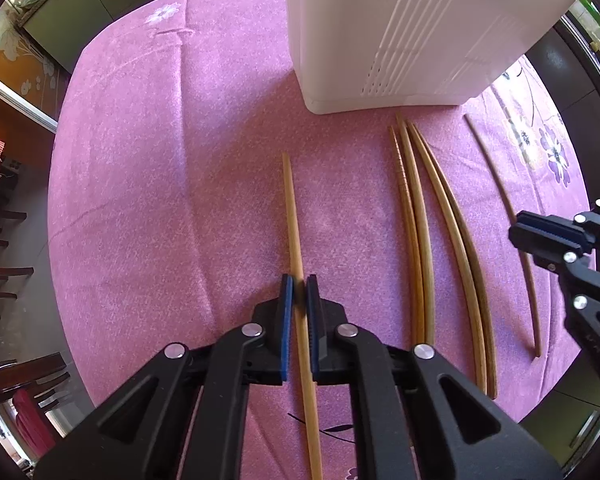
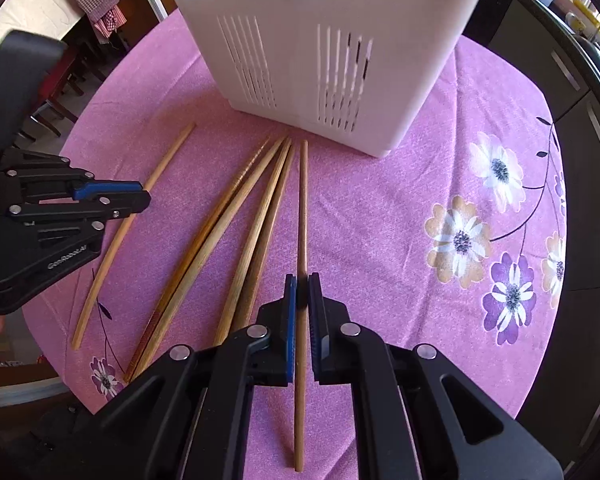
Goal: Organize utensils
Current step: 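Lift the chopsticks upright and carry them over the white holder with both tools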
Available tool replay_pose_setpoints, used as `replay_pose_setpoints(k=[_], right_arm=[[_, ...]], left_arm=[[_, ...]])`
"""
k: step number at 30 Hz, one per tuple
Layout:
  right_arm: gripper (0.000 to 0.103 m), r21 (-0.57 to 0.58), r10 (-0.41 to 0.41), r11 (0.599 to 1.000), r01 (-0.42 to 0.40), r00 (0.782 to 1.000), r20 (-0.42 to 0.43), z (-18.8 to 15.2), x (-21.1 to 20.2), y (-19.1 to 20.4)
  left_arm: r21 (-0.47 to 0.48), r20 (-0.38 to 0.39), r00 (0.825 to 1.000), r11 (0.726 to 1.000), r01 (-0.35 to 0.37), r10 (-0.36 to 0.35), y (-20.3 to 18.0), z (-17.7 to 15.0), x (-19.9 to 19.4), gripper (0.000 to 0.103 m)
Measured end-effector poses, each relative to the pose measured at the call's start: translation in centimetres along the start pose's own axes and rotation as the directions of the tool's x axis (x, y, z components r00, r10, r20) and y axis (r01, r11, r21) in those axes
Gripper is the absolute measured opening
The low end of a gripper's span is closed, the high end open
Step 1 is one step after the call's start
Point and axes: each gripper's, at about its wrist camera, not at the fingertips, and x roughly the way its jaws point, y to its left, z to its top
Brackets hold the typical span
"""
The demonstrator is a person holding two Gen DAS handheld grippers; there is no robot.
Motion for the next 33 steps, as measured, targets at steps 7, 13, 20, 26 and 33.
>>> replay_pose_setpoints(k=[7,13,20,26,33], right_arm=[[0.007,0.013,0.018,1.000,-0.021,0.984,0.175,-1.5,-7.6,-1.8],[0.007,0.016,0.031,0.999,-0.036,0.969,0.243,-4.0,-11.1,-2.8],[0.007,0.033,0.051,0.997,-0.063,0.958,0.283,-7.0,-12.7,-3.6],[0.007,0.046,0.048,0.997,-0.066,0.949,0.312,-9.3,-13.7,-4.0],[0.007,0.045,0.042,0.997,-0.060,0.946,0.322,-9.9,-14.2,-3.9]], left_arm=[[0.046,0.134,0.991,0.999,0.011,-0.017,-0.8,-0.9,-5.6,0.006],[0.084,0.238,0.970,0.996,0.024,-0.043,-1.0,-2.8,-10.7,0.006],[0.119,0.331,0.942,0.993,0.021,-0.060,-0.9,-6.6,-15.4,0.006],[0.143,0.369,0.928,0.990,-0.003,-0.051,-1.1,-9.2,-16.5,0.006],[0.157,0.383,0.922,0.988,0.001,-0.061,-1.3,-10.3,-17.0,0.006]])
